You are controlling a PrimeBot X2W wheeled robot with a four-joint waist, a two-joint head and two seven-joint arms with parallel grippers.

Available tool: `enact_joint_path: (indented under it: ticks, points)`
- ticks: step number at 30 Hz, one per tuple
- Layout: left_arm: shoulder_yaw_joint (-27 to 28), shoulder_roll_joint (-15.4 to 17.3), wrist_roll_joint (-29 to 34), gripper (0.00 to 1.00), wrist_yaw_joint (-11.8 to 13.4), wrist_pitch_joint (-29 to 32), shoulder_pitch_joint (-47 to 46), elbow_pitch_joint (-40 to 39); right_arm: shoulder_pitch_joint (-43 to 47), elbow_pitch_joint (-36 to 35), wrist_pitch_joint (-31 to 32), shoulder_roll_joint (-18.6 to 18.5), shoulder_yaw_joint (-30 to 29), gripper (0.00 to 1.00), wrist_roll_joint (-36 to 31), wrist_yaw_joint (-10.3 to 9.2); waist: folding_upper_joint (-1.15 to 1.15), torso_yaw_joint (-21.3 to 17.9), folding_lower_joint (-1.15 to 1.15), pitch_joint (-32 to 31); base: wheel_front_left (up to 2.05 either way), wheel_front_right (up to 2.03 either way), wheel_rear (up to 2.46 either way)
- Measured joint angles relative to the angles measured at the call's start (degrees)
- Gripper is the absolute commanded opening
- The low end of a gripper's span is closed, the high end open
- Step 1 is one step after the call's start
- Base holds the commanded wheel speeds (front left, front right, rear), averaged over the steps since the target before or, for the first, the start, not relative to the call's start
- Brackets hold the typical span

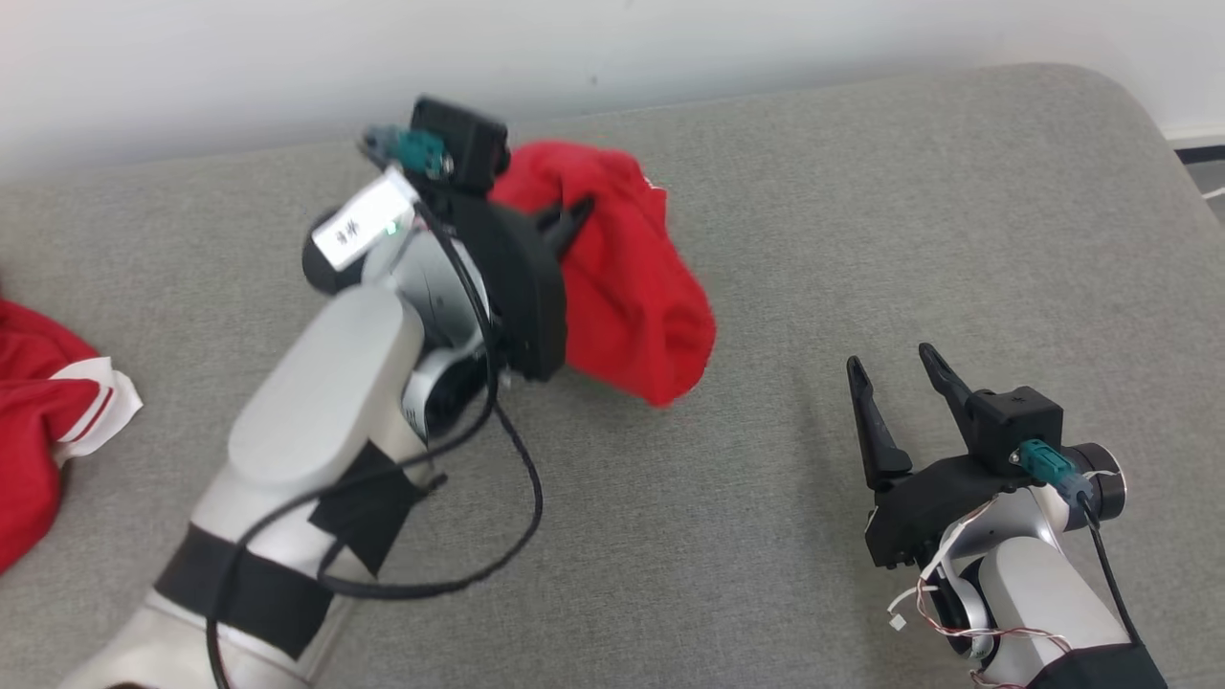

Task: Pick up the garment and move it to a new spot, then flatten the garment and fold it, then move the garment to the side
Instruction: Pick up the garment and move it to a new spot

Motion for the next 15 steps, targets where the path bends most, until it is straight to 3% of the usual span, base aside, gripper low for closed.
enact_joint_path:
  ticks: [15]
  points:
    - [-5.4,-1.3,-2.2,0.0,0.0,-4.0,9.1,3.8,0.1,0.6,-1.2,-0.2,-1.3,1.0,0.4,-0.33,0.0,-0.8,0.0,0.6,0.0,0.0,0.0]
